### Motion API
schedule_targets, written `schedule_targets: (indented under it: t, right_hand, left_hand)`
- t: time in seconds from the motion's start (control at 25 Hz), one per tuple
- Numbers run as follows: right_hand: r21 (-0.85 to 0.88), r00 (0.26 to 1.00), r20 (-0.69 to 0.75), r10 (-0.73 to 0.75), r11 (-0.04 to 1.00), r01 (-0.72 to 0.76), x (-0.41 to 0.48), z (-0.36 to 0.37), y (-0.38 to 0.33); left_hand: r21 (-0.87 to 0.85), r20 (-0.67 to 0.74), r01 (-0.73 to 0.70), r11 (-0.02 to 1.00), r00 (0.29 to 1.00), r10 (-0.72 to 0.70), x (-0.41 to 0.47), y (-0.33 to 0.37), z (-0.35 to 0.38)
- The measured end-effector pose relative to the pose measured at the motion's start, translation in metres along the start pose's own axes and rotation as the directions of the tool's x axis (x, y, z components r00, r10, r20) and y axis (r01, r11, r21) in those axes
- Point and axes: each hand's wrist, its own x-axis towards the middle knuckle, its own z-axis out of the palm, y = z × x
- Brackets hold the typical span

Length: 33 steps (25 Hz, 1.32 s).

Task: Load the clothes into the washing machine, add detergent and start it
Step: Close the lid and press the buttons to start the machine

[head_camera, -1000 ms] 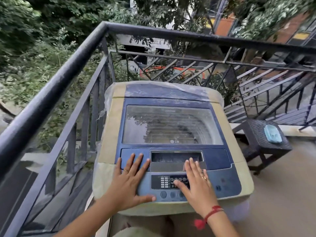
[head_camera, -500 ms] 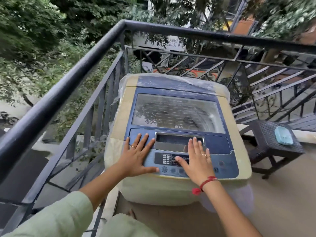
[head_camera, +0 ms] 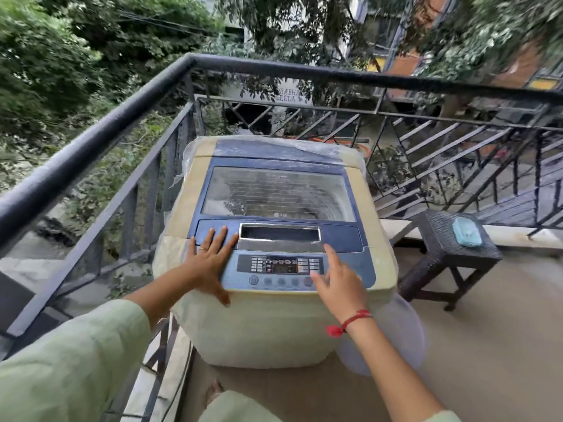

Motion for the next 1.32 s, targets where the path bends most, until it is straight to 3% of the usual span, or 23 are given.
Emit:
schedule_targets:
  t: [0.12, 0.28, 0.4, 0.56, 0.8, 1.0, 1.32]
  right_hand:
    - [-0.068, 0.968, 0.217, 0.125, 0.991, -0.113, -0.01, -0.012, 0.03]
    - [-0.246, 0.941, 0.32, 0.111, 0.969, -0.03, 0.003, -0.018, 0.035]
    - [-0.329, 0.966, 0.224, 0.127, 0.943, -0.048, -0.001, -0.013, 0.039]
    - [-0.197, 0.988, 0.082, 0.132, 0.974, -0.114, -0.014, -0.009, 0.054]
    - [-0.149, 0.988, 0.1, 0.118, 0.984, -0.102, 0.001, -0.009, 0.063]
    - [-0.205, 0.989, 0.09, 0.119, 0.974, -0.098, 0.001, -0.003, 0.061]
    - [-0.097, 0.988, 0.115, 0.106, 0.991, -0.095, -0.014, 0.007, 0.061]
  left_hand:
    - [0.005, 0.016, 0.027, 1.0, 1.0, -0.027, 0.0, 0.004, -0.003]
    - [-0.02, 0.009, 0.031, 0.999, 0.999, -0.031, -0.001, 0.002, -0.002]
    - [-0.045, -0.008, 0.027, 0.999, 1.0, -0.027, 0.0, 0.0, 0.002]
    - [-0.053, -0.029, 0.019, 0.998, 0.999, -0.021, 0.0, 0.0, 0.004]
    - [-0.055, -0.05, 0.009, 0.998, 0.999, -0.012, 0.001, -0.002, 0.007]
    - [-0.063, -0.056, 0.002, 0.998, 0.998, -0.006, -0.001, -0.001, 0.005]
    - [-0.067, -0.058, -0.008, 0.998, 0.998, 0.004, -0.005, 0.0, 0.002]
